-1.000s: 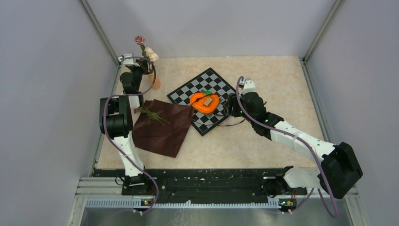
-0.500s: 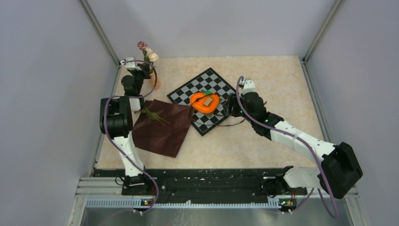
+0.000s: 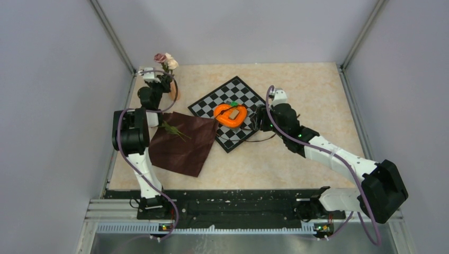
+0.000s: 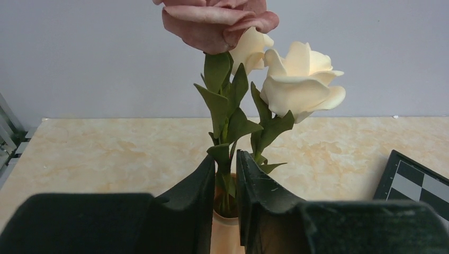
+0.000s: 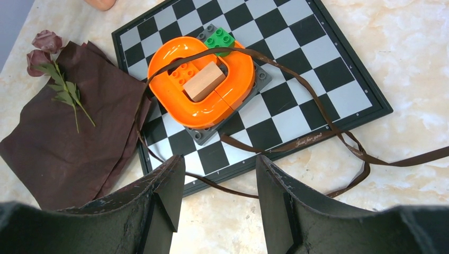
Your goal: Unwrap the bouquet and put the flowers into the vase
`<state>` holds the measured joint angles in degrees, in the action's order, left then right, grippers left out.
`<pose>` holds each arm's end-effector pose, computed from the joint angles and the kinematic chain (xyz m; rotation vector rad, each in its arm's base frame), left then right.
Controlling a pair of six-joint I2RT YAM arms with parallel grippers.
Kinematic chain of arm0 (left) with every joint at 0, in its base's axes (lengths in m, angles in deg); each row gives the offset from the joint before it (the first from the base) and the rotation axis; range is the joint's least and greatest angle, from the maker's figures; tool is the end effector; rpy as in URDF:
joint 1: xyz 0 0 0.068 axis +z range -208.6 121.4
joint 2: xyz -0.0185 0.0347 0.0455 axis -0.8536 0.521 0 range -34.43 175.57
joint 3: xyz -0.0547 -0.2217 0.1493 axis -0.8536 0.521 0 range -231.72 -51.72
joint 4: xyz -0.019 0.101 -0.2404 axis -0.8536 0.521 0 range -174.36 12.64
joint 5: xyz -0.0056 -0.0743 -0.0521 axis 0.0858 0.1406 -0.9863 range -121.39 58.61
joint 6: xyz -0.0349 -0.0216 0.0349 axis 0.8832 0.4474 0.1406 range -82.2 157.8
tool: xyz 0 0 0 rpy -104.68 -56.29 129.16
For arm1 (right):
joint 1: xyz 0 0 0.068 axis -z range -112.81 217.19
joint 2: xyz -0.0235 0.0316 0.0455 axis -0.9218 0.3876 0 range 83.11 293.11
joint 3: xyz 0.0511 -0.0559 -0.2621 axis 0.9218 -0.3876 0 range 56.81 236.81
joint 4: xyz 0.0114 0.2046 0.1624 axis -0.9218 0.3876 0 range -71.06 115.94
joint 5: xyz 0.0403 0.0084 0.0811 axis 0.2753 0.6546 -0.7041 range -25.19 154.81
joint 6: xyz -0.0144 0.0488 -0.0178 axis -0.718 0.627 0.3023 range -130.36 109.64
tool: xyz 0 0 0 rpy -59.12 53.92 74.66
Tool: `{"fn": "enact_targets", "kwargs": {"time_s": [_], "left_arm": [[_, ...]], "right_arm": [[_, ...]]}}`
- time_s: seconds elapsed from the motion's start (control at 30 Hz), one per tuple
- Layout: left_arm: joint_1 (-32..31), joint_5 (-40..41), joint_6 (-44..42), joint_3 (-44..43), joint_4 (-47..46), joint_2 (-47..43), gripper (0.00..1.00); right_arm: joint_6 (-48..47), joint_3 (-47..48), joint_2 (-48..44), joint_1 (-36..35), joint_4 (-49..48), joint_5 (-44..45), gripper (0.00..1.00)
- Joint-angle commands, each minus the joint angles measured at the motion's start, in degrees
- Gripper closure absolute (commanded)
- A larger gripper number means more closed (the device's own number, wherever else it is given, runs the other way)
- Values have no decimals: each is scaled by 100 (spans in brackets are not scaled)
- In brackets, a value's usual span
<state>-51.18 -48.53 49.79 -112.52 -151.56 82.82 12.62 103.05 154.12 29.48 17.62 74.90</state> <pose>0.4301 0.0454 0.1973 0.0150 1.3970 -0.2731 0.2267 0.1675 0.2717 -0.1419 2.0046 0.5124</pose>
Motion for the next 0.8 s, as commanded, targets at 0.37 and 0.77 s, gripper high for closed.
{"fn": "enact_targets", "kwargs": {"time_s": [0.37,0.77], "left_arm": [[-25,-17,-161,324,-92,-573,46],[-52,334,-6,806,-296,-1010,18]], "right_arm": [[-25,173,-76,1,-342,-81,46],[-39,116,-190,1,-356,-113,46]]}}
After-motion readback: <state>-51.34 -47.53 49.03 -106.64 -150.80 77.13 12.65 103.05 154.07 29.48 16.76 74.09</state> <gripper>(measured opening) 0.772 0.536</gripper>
